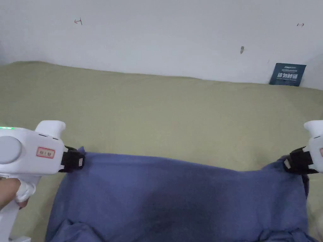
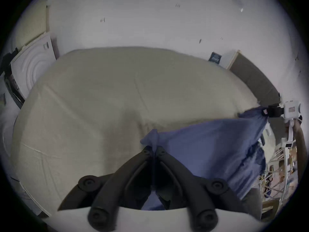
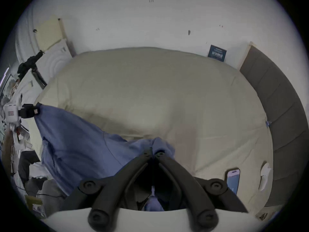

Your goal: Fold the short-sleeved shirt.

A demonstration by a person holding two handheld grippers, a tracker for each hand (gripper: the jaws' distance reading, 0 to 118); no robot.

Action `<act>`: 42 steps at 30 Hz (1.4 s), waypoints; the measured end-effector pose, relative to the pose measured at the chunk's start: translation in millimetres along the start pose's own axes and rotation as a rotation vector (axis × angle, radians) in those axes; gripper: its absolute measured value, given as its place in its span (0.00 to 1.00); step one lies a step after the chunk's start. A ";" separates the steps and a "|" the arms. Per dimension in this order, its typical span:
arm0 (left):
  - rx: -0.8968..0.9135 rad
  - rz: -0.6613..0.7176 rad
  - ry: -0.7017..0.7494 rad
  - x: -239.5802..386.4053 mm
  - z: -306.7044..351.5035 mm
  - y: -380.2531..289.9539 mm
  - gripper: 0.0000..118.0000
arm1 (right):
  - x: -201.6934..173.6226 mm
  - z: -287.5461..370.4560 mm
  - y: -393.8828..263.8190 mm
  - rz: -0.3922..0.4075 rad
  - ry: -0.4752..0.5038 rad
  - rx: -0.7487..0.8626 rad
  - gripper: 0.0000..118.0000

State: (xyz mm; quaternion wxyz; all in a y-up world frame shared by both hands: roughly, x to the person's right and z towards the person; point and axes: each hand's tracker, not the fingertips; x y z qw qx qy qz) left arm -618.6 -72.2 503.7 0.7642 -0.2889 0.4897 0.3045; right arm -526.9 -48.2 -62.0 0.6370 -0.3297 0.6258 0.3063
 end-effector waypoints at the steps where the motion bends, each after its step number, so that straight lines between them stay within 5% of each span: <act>1: 0.014 -0.008 -0.004 1.5 14.8 -7.3 0.02 | 3.2 9.6 -13.1 -0.011 0.015 0.010 0.00; 9: 0.036 -0.036 -0.024 20.6 79.4 -117.1 0.02 | -11.4 85.1 -151.2 -0.064 0.035 0.085 0.00; 17: -0.154 0.087 -0.018 10.7 49.2 -219.9 0.02 | 3.4 40.0 -264.1 -0.185 0.035 -0.073 0.00; 23: -0.076 0.140 -0.039 -13.7 35.6 -247.7 0.03 | 7.9 18.9 -283.1 -0.246 0.049 -0.084 0.00; 25: -0.061 0.143 -0.045 -14.8 41.1 -250.5 0.15 | 9.3 23.8 -283.3 -0.258 0.057 -0.075 0.14; 27: -0.039 0.162 -0.044 -16.9 51.2 -249.9 0.34 | 13.7 35.9 -281.2 -0.296 0.072 -0.078 0.57; 28: -0.041 0.183 -0.032 -15.4 59.8 -245.5 0.60 | 15.0 45.3 -279.4 -0.295 0.059 -0.090 0.76; 30: -0.038 0.228 0.007 -19.3 80.8 -237.2 0.81 | 18.2 81.9 -275.8 -0.289 0.005 -0.022 0.73; 38: 0.413 0.076 0.130 66.9 138.9 -169.6 0.79 | -57.9 140.7 -212.7 -0.039 -0.158 0.408 0.68; 40: 0.482 0.049 0.159 92.4 141.4 -163.9 0.73 | -78.6 143.5 -207.7 -0.015 -0.195 0.496 0.45; 42: 0.526 0.023 0.162 116.3 145.0 -164.1 0.41 | -96.5 141.8 -207.8 0.002 -0.221 0.555 0.12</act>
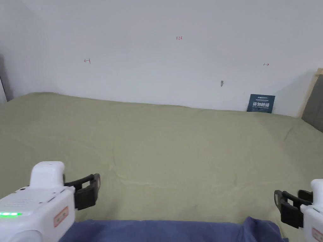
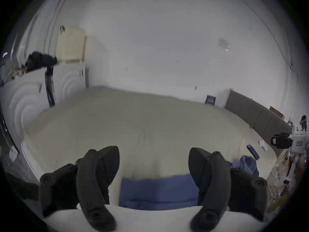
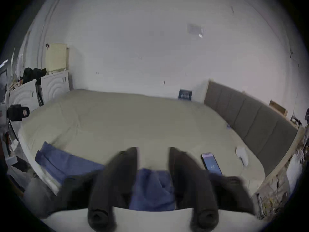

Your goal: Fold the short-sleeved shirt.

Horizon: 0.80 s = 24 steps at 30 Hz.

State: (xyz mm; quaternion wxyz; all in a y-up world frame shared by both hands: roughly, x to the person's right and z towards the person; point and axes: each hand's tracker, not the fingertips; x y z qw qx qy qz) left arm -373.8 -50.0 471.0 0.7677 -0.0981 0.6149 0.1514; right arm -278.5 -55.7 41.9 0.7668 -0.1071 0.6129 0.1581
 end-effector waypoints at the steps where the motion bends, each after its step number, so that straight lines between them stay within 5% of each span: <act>1: 0.034 -0.010 -0.007 8.2 4.5 -1.5 0.07 | -7.4 3.1 -0.8 0.005 -0.004 0.023 0.01; 3: 0.092 -0.045 0.003 29.0 15.7 -5.5 0.00 | -25.6 15.0 -4.3 0.023 -0.037 0.084 0.00; 18: 0.114 -0.077 -0.053 7.6 31.4 -6.3 0.02 | -46.2 27.2 -14.5 -0.009 0.029 0.119 0.00; 20: 0.096 -0.079 -0.052 -14.5 25.1 -3.7 0.36 | -42.9 24.4 -16.0 -0.015 0.040 0.112 0.00; 22: 0.024 -0.076 -0.121 -50.3 9.8 -6.0 0.95 | -40.2 22.9 -17.0 -0.017 0.046 0.106 0.00; 24: -0.167 0.050 -0.281 -96.0 -12.4 -14.2 0.97 | -40.1 22.2 -17.8 -0.025 0.054 0.091 0.00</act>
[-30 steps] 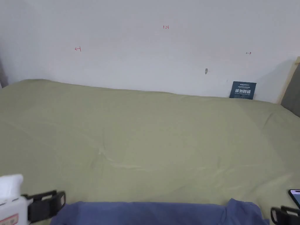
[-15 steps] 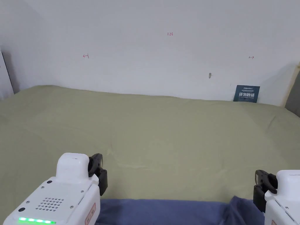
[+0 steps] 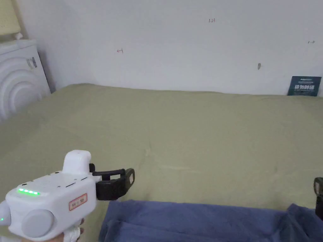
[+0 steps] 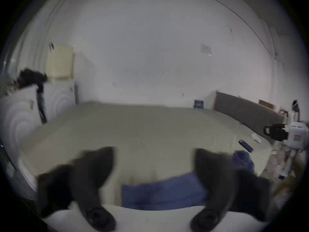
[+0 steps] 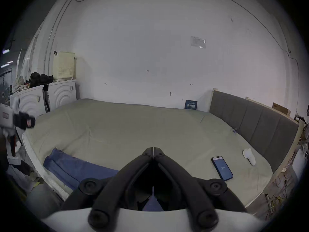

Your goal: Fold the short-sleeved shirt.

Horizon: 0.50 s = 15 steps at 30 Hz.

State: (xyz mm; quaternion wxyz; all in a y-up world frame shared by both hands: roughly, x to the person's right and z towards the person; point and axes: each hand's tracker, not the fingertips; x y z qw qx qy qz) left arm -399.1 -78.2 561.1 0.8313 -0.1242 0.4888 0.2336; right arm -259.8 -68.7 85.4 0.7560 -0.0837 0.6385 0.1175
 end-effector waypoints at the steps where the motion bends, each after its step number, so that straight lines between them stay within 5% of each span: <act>1: -0.073 0.088 -0.047 -20.5 -5.5 -4.1 0.97 | 1.4 -1.1 -0.9 -0.006 0.003 -0.006 0.00; 4: -0.260 0.335 -0.024 -79.0 -28.2 -32.2 0.97 | 4.7 -4.3 -4.4 -0.026 0.005 -0.027 0.00; 12: -0.404 0.580 -0.130 -85.7 -60.1 -93.1 0.95 | 6.1 -9.3 -3.0 -0.036 0.006 -0.065 0.00; 15: -0.384 0.551 -0.078 -73.6 -64.3 -94.4 0.95 | 5.3 -11.2 -2.4 -0.041 0.009 -0.068 0.00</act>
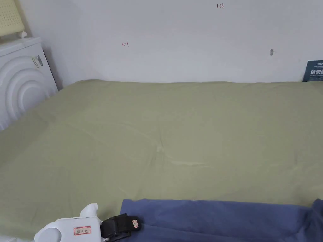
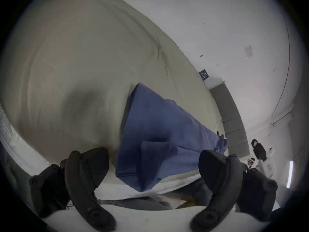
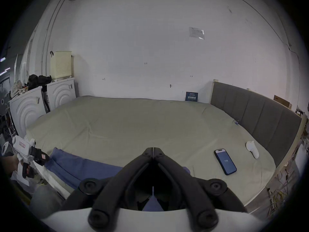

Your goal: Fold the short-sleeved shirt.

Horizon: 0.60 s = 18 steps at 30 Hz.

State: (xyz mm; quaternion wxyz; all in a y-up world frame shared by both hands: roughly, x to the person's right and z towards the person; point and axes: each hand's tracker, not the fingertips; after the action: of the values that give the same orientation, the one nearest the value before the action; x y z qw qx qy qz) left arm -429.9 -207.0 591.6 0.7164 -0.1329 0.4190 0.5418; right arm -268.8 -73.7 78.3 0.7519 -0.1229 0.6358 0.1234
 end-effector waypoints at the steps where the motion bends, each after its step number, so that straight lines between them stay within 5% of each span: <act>1: 0.002 0.003 -0.002 1.0 0.7 -0.2 0.95 | -0.6 -0.3 -0.3 0.001 0.002 0.001 0.00; 3: 0.003 0.013 -0.007 -1.8 6.6 4.9 0.94 | -2.2 -1.2 -0.8 0.005 0.003 0.004 0.00; 4: 0.001 0.005 0.006 0.5 8.6 5.3 0.85 | -5.0 -0.9 -0.7 0.008 0.004 0.001 0.00; 5: 0.004 -0.020 0.085 5.3 9.3 5.1 0.66 | -6.8 -1.5 -1.1 0.006 0.007 -0.005 0.00; 7: -0.002 -0.053 0.211 7.1 3.7 5.5 0.08 | -8.2 -3.6 -3.1 -0.009 0.019 -0.008 0.00; 10: 0.009 0.016 0.142 6.9 4.9 5.4 0.07 | -6.1 -8.3 -9.4 -0.025 0.028 -0.017 0.00; 18: 0.055 -0.106 0.055 55.6 32.4 9.7 0.07 | 12.6 7.6 -4.4 -0.071 0.017 0.004 0.00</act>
State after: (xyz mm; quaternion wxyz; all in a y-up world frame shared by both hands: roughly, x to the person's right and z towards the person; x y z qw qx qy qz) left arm -420.3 -145.4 572.6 0.7357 -0.1499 0.4455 0.4877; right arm -258.2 -74.9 67.2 0.7505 -0.1448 0.6378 0.0946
